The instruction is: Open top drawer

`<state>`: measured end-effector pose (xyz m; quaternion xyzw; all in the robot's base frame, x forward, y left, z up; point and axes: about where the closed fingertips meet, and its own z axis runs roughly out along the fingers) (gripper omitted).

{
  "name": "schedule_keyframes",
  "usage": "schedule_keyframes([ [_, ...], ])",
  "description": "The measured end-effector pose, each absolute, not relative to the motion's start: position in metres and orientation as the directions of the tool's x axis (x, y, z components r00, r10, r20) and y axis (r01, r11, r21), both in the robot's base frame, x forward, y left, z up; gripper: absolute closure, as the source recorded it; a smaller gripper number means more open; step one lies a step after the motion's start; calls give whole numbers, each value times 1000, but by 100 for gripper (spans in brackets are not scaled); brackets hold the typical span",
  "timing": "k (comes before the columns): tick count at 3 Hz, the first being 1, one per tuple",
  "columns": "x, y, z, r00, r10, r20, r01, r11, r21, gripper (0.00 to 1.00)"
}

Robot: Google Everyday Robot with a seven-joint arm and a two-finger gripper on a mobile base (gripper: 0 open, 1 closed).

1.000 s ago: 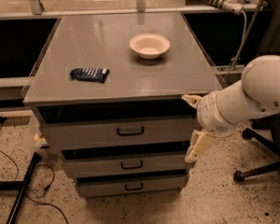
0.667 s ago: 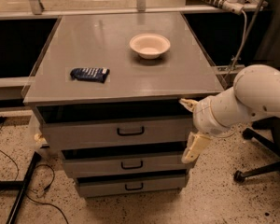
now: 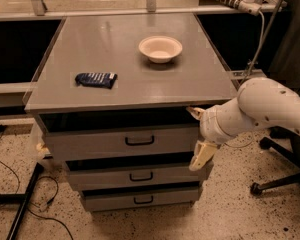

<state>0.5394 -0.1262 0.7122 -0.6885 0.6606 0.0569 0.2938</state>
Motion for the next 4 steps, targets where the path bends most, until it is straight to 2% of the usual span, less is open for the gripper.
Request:
schedule_keyframes([
  [4,572,-127,661,96,-894,-438,-945,57,-322,0],
])
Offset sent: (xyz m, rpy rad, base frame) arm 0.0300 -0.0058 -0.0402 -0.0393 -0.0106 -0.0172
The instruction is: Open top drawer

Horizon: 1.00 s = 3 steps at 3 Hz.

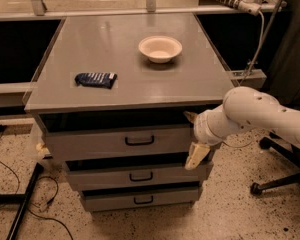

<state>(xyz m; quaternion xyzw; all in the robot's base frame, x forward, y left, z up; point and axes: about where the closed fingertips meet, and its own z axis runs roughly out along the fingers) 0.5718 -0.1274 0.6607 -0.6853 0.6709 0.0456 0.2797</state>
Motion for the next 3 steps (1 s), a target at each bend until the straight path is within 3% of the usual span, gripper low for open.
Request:
schedule_keyframes([
  [3,572,-127,661,96,-894,-438,-945,56,-322,66],
])
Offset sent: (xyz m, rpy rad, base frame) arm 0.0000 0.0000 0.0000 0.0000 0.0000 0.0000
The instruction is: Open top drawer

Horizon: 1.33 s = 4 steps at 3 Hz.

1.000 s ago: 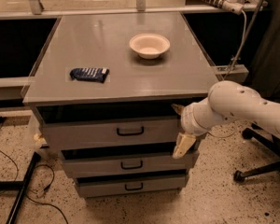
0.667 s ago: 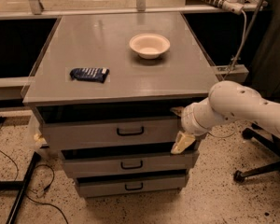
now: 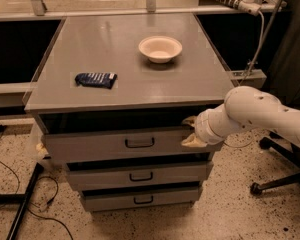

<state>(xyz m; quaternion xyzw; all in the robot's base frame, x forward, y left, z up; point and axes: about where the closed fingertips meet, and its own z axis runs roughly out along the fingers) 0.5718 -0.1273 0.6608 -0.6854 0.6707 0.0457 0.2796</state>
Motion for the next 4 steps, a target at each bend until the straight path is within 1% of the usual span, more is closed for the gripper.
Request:
schedule_keyframes([
  [1,572,-127,668,96,-894,-438,-945,56,-322,89],
  [2,571,-127,670,96,-894,-438,-945,56,-322,100],
  [3,559,-132,673,90,-892,-444,-950,57,-308,100],
  [4,558,-132,677,90,-892,-444,-950,57,-308,81],
])
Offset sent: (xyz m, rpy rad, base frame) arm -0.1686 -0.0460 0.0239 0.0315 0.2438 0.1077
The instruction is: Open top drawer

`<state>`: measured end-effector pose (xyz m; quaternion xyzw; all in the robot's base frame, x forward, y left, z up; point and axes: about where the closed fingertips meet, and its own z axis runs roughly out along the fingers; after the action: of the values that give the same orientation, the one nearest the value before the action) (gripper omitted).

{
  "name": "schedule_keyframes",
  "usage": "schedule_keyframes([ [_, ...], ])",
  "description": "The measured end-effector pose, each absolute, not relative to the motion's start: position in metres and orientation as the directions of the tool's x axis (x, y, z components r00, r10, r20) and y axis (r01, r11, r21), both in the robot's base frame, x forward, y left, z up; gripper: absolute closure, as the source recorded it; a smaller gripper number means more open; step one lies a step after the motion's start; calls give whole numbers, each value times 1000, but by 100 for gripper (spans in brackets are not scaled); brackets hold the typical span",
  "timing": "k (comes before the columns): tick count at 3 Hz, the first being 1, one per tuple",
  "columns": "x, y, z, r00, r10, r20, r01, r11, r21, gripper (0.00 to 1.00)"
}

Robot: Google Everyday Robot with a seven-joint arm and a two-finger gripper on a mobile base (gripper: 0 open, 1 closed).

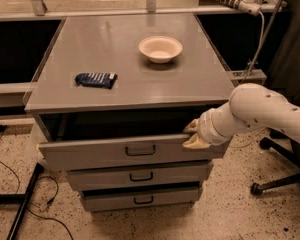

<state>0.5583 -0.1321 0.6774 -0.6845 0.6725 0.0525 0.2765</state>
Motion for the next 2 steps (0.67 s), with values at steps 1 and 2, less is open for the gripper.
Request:
schedule_keyframes([
  [1,558,-132,677,90,-892,-444,-950,57,-308,59],
  [2,552,-137,671,82,-886,-456,-953,64,-296,34],
])
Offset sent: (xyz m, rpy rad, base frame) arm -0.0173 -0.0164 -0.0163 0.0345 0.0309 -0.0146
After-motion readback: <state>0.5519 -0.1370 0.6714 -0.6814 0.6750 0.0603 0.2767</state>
